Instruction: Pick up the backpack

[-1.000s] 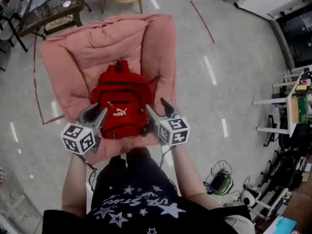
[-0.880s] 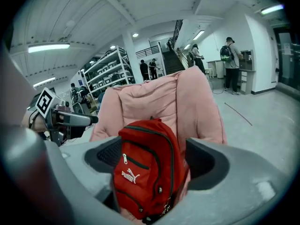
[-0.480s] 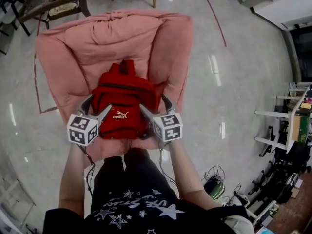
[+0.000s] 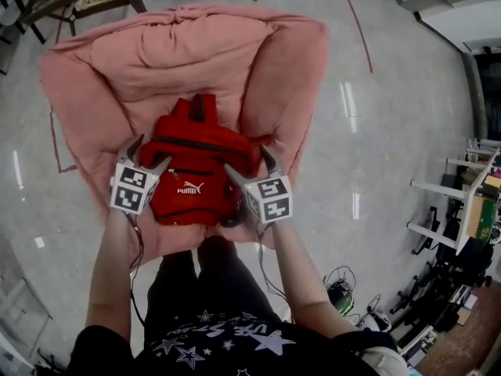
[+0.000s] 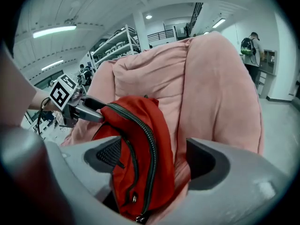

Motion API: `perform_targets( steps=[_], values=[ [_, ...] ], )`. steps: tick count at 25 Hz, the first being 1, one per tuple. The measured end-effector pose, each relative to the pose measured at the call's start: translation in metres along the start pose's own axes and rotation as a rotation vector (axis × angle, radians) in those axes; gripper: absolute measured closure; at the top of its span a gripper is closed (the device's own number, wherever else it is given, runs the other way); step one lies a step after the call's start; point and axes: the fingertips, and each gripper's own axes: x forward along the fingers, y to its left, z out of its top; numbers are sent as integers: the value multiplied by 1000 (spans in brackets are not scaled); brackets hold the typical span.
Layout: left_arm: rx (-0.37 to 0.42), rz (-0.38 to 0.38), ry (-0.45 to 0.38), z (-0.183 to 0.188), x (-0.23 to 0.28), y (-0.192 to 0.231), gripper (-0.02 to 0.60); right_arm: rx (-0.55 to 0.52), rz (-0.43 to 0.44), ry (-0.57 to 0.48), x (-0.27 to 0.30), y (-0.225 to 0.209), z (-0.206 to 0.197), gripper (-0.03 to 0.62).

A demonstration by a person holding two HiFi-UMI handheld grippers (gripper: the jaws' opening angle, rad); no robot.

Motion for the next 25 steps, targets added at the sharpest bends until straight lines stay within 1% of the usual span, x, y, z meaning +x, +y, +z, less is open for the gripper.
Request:
perform_targets(
  steps=[3,6,7,9,11,12,13,15,17,19,20,23,25],
  values=[
    [24,-25,51,-3,15,-3,235,8,29,4,13,0,-2,163],
    [66,-31,91,-10,29,-3,235,17,61,9,24,5,1,164],
    [70,-33,106,-13,34,-2,235,13,67,12,28,6,1,164],
    [53,-44,141,-19,42,-2,235,0,76,16,36,8,1,166],
    [23,-70,173,-21,46,-4,238,-7,87,25,42,9,2,169],
    [11,-89,185,-22,47,-6,267,-11,91,34,43,11,2,196],
    [3,-108,191,-22,46,-9,319,-18,91,46,45,11,0,251],
    [-5,-137,186,-23,44,-14,392,-35,76,73,47,10,-3,329],
    [-19,-130,155,-22,41,-11,459,-31,66,85,46,8,-5,478],
    [-56,-120,120,-17,33,-9,513,-14,91,80,41,14,-3,555],
    [-71,-123,105,-16,29,-10,525,-13,101,72,38,18,-2,579],
    [-92,-134,61,-14,12,-16,538,-9,105,45,24,27,3,580],
    [-129,-136,26,-12,-2,-17,541,10,109,23,14,35,9,582]
  ],
)
